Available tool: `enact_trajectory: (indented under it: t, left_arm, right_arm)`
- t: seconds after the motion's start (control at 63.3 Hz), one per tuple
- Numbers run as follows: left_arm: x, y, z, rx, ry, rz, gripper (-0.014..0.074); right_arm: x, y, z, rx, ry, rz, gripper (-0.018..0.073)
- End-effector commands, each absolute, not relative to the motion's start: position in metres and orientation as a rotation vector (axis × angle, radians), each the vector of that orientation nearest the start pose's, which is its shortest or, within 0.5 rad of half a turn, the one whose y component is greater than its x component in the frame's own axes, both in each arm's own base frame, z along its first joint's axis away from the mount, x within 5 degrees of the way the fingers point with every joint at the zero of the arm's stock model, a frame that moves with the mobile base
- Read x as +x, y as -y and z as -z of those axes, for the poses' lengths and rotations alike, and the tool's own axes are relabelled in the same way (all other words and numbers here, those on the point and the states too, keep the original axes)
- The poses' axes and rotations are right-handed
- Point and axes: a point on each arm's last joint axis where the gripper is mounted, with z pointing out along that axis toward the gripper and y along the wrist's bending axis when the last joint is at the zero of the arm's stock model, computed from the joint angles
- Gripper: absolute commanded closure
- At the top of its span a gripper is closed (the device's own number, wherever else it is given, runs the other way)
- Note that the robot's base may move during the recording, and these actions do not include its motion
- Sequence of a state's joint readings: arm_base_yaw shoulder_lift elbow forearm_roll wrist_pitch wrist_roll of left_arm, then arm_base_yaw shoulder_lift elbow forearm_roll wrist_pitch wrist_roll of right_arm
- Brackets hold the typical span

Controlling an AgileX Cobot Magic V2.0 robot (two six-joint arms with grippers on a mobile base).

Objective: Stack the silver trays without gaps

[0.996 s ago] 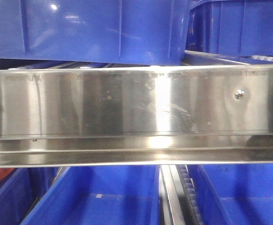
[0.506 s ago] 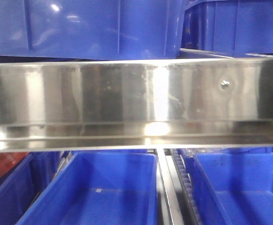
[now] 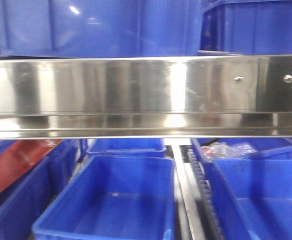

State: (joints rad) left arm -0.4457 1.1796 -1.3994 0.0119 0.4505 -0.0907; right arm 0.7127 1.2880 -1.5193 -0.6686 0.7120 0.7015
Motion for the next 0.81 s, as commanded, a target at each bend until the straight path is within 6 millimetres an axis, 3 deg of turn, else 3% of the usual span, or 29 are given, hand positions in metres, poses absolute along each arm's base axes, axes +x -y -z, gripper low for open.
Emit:
enact_trajectory:
  t: [0.0, 0.79]
  left_arm:
    - [0.2206, 0.1107, -0.4938, 0.287, -1.631, 0.459, 0.0614]
    - [0.2206, 0.1107, -0.4938, 0.287, -1.631, 0.459, 0.0614]
  right_arm:
    - [0.2267, -0.1575, -0.4906, -0.265, -1.722, -0.312, 0.0628]
    - [0.2267, -0.1575, -0.4906, -0.265, -1.722, -0.312, 0.0628]
